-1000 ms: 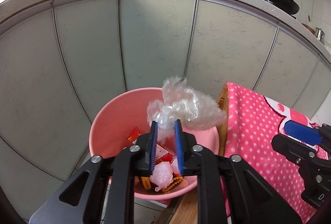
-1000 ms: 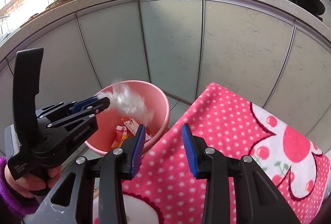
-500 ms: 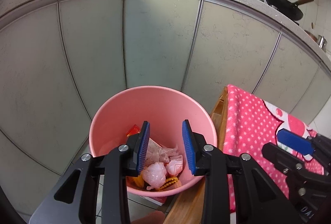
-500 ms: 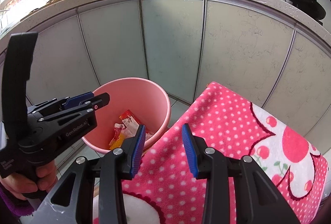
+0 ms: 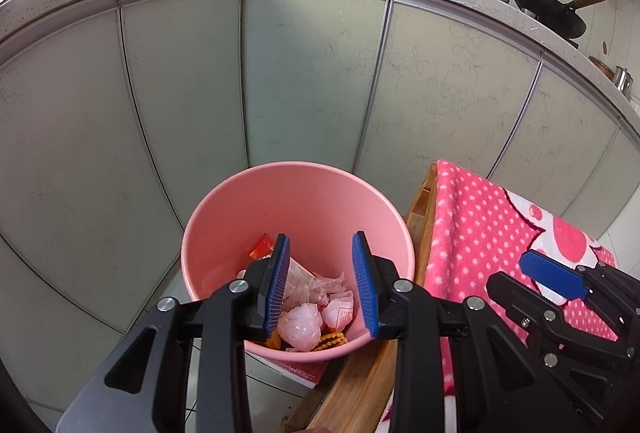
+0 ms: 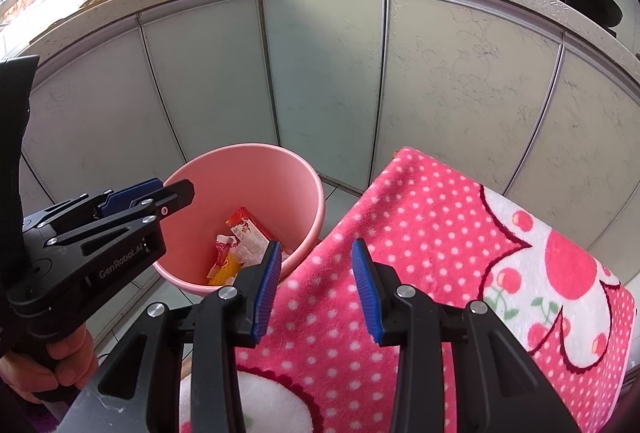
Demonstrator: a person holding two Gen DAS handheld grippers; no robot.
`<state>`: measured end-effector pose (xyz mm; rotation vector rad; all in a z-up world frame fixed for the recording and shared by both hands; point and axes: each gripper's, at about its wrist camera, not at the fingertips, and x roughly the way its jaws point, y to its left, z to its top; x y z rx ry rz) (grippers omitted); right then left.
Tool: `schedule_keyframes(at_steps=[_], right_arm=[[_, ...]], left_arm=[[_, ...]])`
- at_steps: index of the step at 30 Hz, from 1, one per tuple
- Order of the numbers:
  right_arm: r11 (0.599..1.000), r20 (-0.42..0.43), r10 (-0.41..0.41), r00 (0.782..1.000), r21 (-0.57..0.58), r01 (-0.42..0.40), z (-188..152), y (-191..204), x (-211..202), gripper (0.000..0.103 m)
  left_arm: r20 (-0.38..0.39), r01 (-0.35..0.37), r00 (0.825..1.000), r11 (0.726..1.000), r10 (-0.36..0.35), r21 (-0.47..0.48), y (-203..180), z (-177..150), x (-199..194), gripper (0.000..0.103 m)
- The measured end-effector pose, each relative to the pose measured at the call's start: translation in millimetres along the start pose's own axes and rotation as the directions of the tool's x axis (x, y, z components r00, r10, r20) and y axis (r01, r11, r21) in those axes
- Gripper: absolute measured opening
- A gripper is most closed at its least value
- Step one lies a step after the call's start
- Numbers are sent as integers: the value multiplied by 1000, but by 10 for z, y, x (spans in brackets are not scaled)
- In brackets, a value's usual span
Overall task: Collect trash
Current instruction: 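Open the left tool to drop the plastic wrap into the bucket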
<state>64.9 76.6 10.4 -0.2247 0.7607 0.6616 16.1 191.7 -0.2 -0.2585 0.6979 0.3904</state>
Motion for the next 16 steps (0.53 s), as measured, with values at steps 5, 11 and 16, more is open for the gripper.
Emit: schedule_keyframes(at_steps=[5,11,16], right_arm=[[1000,4,-3,1000,3,3,2,-8,-13,36],[1000,2,-2,1000,5,2,-1,-12,-13,36],[1000,1,-6,1000,7,5,-8,-29,-8,36]], left_arm=[[-1,2,1000,1000,-2,5,-14,-12,-6,32],[4,-6,1000,1000,6,7,-14,-21,-10,32],[-7,-10,1000,1000,10,3,-17,-31,9,32]])
